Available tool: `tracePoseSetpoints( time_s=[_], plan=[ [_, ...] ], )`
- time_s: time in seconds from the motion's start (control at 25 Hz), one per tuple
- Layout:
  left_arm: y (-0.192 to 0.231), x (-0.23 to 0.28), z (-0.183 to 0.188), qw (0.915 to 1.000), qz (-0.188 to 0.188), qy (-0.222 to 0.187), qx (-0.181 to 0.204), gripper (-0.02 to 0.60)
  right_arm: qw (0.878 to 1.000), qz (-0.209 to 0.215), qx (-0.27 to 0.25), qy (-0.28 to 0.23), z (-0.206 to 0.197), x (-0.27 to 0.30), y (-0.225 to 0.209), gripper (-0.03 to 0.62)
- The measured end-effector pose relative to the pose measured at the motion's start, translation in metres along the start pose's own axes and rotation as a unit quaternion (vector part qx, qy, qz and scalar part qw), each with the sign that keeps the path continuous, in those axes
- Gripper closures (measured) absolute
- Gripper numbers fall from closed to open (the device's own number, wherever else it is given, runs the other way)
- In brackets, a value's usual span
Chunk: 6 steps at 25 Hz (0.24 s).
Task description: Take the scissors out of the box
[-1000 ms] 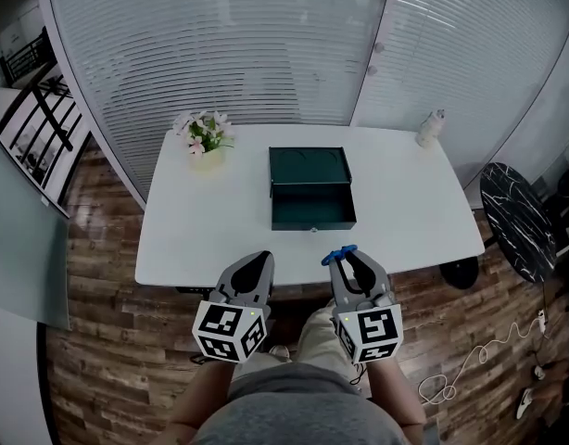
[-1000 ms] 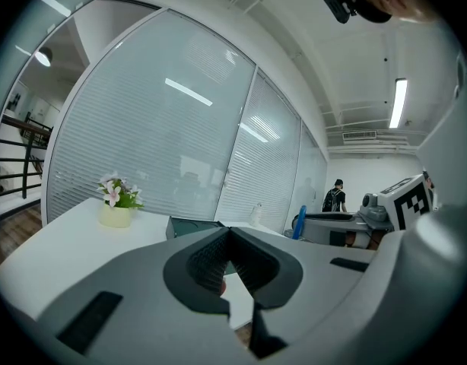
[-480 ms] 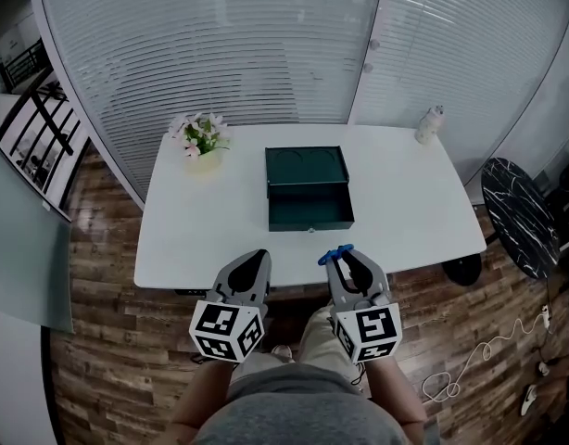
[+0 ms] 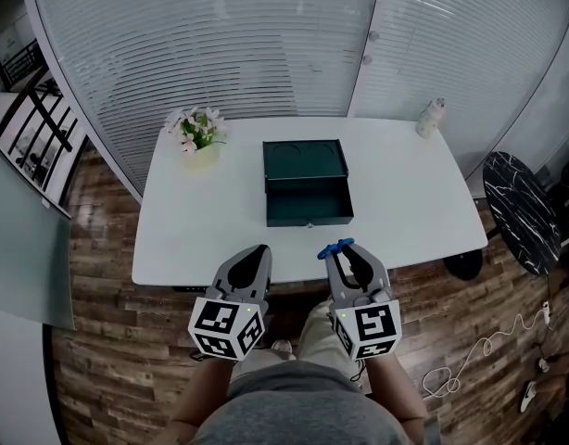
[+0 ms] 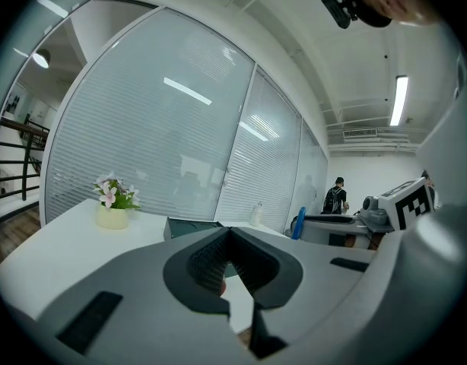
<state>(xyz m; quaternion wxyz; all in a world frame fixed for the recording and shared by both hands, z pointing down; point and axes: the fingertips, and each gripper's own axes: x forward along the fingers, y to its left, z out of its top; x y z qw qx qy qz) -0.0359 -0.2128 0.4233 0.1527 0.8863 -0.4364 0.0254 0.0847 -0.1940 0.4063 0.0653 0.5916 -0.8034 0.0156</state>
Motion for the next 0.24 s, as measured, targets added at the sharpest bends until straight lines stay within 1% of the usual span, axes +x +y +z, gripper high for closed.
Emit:
tracePoseSetpoints(
  time_s=[0.24],
  plan=[
    [0.0014,-0.0005,-0.0004,1.0,0.0,-0.001,0.001,0.575,1.0,0.001,-0.003,-0.006,0.0018,0.0027,0.0012,0.507]
  ],
)
